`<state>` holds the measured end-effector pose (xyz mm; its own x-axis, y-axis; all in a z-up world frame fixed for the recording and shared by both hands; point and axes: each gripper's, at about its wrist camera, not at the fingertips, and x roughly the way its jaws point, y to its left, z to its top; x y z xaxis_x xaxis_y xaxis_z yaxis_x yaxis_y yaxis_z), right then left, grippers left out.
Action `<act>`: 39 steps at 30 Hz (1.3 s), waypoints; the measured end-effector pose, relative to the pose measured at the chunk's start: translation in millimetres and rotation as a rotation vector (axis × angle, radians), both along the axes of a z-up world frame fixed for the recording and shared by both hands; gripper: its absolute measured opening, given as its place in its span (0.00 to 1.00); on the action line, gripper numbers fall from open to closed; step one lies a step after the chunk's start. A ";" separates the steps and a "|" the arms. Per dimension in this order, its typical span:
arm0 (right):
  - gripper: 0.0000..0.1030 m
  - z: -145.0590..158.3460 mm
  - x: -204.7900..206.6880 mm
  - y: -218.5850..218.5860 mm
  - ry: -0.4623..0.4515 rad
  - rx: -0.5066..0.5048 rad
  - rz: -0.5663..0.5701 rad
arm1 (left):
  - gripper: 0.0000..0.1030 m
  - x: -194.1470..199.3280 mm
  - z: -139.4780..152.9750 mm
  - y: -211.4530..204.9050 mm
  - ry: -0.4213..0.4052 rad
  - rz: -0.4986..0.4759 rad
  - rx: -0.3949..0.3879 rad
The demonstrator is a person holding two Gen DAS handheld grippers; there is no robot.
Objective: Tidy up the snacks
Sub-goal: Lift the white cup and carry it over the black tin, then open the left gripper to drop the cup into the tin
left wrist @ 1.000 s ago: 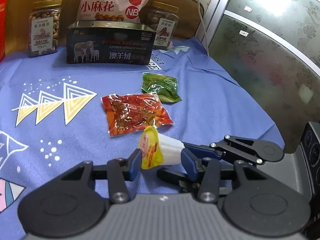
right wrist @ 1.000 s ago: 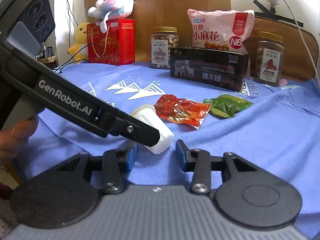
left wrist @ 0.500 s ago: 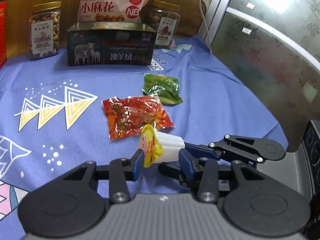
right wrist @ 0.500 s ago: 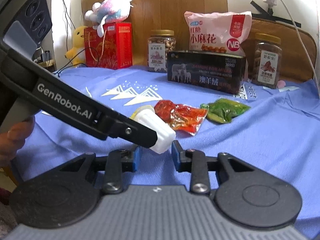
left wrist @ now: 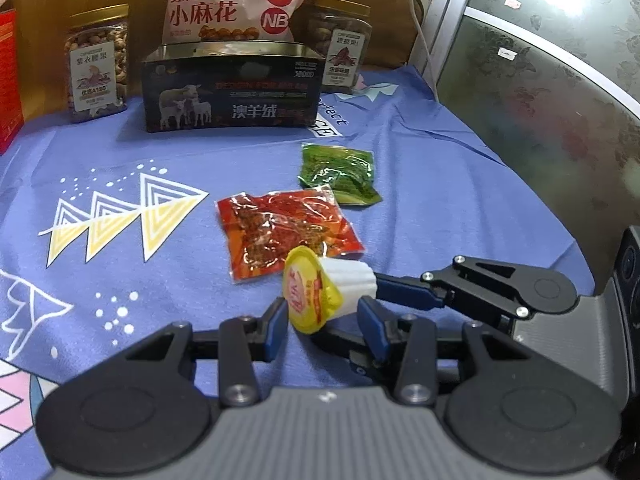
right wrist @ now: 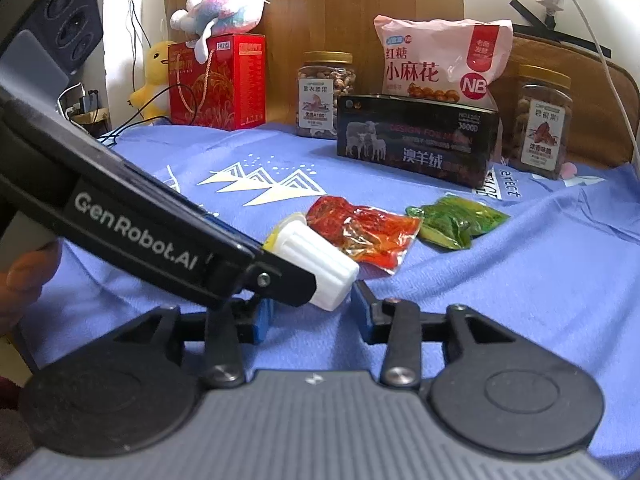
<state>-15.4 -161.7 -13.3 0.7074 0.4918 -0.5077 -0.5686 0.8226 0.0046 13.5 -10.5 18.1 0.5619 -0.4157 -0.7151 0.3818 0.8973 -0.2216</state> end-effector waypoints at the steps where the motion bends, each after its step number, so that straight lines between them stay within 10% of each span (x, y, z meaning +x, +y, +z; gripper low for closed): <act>1: 0.45 0.1 0.3 0.5 -0.001 -0.002 0.000 | 0.38 0.7 -0.3 0.5 0.002 0.001 -0.002; 22: 0.49 2.3 5.9 9.8 -0.005 -0.042 0.008 | 0.31 3.8 -2.0 6.4 -0.004 0.005 -0.004; 39: 0.46 56.0 65.8 23.0 -0.261 -0.055 -0.032 | 0.32 79.6 67.9 5.8 -0.198 0.025 -0.039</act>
